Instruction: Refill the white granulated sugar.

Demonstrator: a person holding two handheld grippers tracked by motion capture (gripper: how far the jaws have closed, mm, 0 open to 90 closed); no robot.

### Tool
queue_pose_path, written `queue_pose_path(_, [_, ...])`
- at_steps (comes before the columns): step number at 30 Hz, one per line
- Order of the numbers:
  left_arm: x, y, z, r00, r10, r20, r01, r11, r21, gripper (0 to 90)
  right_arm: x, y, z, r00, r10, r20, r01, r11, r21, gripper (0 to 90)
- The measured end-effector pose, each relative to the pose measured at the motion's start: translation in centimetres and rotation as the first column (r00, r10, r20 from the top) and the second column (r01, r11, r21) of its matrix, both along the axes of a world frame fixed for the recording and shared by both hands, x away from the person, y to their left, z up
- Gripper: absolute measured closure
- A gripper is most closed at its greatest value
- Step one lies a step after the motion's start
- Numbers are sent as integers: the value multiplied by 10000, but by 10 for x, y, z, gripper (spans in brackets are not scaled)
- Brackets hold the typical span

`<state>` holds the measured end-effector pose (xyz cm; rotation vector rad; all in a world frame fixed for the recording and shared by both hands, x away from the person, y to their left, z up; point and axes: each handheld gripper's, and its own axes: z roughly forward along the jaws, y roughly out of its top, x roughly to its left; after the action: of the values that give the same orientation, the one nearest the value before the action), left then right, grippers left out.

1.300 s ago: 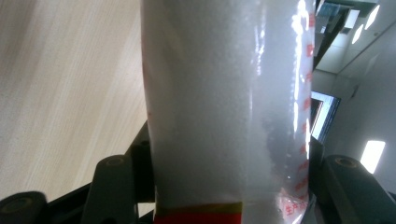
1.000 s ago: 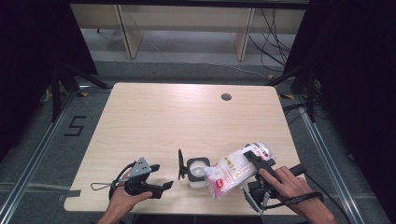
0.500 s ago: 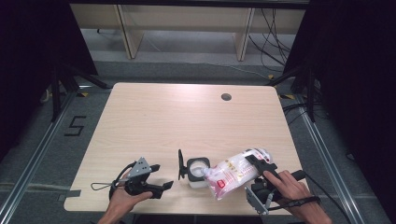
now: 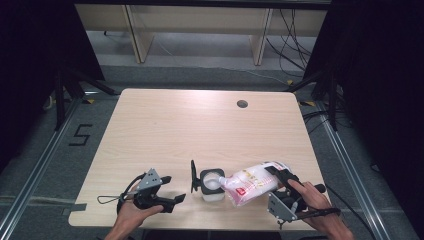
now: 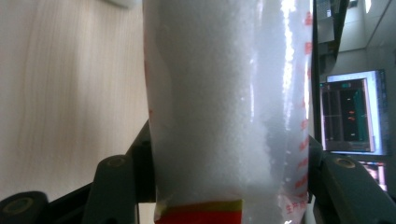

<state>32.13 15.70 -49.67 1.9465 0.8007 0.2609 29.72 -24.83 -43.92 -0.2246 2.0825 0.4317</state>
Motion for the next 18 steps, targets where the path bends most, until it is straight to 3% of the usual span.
queue_pose_path(1, [-1,-2,0,9997,173,-183,-177,9996,-222,170,1,-1,0,9998,-51,-174,56,9997,245,450])
queue_pose_path(2, [-1,-1,0,9997,142,-193,-145,9998,-168,170,1,-3,-1,9996,-112,-264,126,9983,565,450])
queue_pose_path(3, [-1,0,0,10000,56,-36,-56,9999,-111,170,5,-3,2,9997,250,-31,-249,9993,284,451])
queue_pose_path(5, [0,0,0,10000,11,14,-11,10000,3,170,6,-5,-4,9981,-52,-607,115,9944,1050,451])
queue_pose_path(6, [1,1,0,10000,-4,36,4,10000,-25,170,8,-5,-4,9976,184,-675,-114,9947,1023,452])
queue_pose_path(8, [1,1,1,10000,-27,72,27,10000,-84,170,9,-6,-8,9936,-1,-1128,167,9890,1467,452])
queue_pose_path(9, [0,1,2,10000,-9,71,8,10000,58,170,12,-6,-8,9944,231,-1033,-87,9905,1373,453])
queue_pose_path(10, [0,2,2,10000,-32,73,32,10000,53,170,12,-7,-11,9926,108,-1206,90,9866,1628,453])
queue_pose_path(13, [-1,1,1,9999,130,-84,-131,9998,-126,170,14,-10,-12,9905,255,-1350,-29,9862,1653,454])
queue_pose_path(16, [-1,1,2,10000,27,15,-27,10000,-25,170,13,-13,-13,9820,110,-1888,329,9731,2280,455])
queue_pose_path(18, [-1,1,2,10000,58,27,-57,10000,-78,170,15,-15,-13,9798,143,-1995,373,9669,2524,456])
